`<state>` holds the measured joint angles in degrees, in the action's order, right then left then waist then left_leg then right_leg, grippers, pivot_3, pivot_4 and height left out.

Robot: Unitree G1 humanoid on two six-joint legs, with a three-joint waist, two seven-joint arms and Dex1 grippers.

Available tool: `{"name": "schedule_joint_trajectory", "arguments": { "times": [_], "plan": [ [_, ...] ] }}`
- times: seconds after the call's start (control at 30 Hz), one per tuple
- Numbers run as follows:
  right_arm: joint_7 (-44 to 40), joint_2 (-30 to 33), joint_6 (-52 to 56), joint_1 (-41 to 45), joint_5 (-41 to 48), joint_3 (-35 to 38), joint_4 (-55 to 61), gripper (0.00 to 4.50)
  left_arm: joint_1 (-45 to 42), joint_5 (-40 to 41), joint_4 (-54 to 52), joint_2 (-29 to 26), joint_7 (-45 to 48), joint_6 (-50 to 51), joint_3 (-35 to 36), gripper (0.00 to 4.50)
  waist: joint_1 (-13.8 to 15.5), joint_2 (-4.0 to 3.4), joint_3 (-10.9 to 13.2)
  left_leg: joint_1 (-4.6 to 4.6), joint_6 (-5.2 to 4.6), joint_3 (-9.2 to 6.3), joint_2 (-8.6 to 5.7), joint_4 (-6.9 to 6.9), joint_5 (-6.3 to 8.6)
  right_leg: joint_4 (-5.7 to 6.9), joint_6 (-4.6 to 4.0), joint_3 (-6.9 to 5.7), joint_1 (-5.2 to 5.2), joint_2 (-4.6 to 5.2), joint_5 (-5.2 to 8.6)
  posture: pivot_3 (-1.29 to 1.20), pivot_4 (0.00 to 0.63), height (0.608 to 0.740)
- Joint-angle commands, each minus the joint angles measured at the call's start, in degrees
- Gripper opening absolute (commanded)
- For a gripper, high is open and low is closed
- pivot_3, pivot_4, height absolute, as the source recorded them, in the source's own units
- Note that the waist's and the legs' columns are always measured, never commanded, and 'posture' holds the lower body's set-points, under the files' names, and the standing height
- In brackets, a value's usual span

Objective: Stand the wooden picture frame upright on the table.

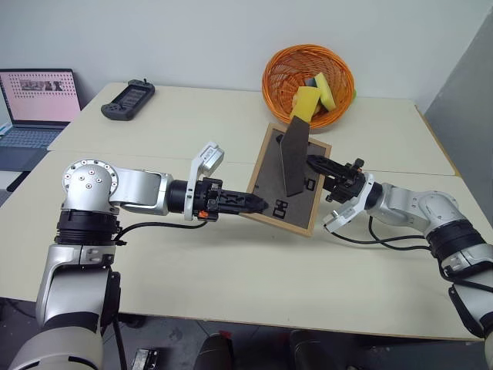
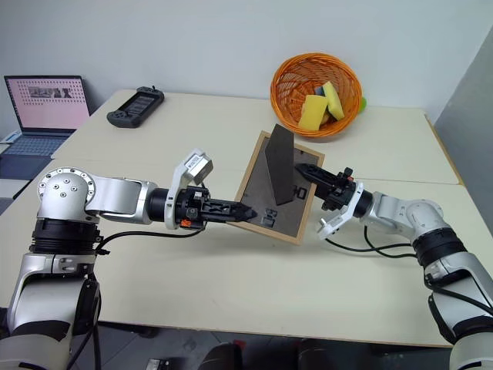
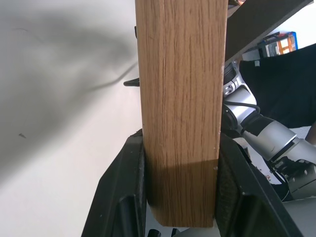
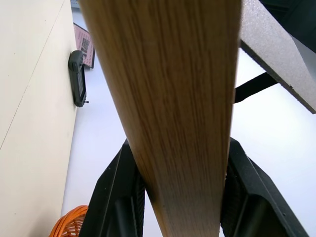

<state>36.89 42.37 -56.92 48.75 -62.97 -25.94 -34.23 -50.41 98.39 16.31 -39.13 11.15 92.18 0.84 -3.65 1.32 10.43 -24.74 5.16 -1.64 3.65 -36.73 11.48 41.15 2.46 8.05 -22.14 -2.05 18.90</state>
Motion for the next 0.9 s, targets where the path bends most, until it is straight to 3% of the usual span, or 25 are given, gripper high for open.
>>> {"name": "schedule_joint_trajectory", "arguments": {
  "times": [0.03,0.67,0.73,0.9],
  "plan": [
    [0.43,0.23,-0.29,1.93,1.36,0.93,2.21,1.45,-0.81,-1.17,-1.28,-0.84,-1.90,-0.16,-0.69,1.31,-0.01,0.00,0.00,0.00,0.00,0.00,0.00,0.00,0.00,0.00,0.00,0.00,0.00,0.00,0.00,0.00,0.150,0.740],
    [0.30,0.13,0.05,1.78,1.13,0.63,2.14,1.45,-0.51,-1.39,-1.44,-0.59,-3.69,-1.47,-0.44,1.29,-0.02,0.00,0.00,0.00,0.00,-0.02,0.00,0.00,0.00,0.00,0.01,-0.05,0.01,0.01,0.00,0.00,0.150,0.740],
    [0.26,0.14,0.05,1.81,1.08,0.58,2.17,1.45,-0.51,-1.34,-1.35,-0.54,-3.77,-1.57,-0.41,1.99,-0.02,0.00,0.00,0.00,0.00,-0.03,0.00,0.00,0.00,0.00,0.01,-0.05,0.01,0.01,0.00,0.00,0.150,0.740],
    [0.08,0.12,0.00,1.90,1.07,0.62,2.07,1.45,-0.57,-0.41,-1.67,-0.59,-4.13,-1.71,-0.28,2.85,-0.02,0.01,0.00,0.00,0.00,-0.05,-0.01,-0.01,0.00,0.00,0.01,-0.07,0.02,0.01,0.00,0.00,0.150,0.740]
  ]
}}
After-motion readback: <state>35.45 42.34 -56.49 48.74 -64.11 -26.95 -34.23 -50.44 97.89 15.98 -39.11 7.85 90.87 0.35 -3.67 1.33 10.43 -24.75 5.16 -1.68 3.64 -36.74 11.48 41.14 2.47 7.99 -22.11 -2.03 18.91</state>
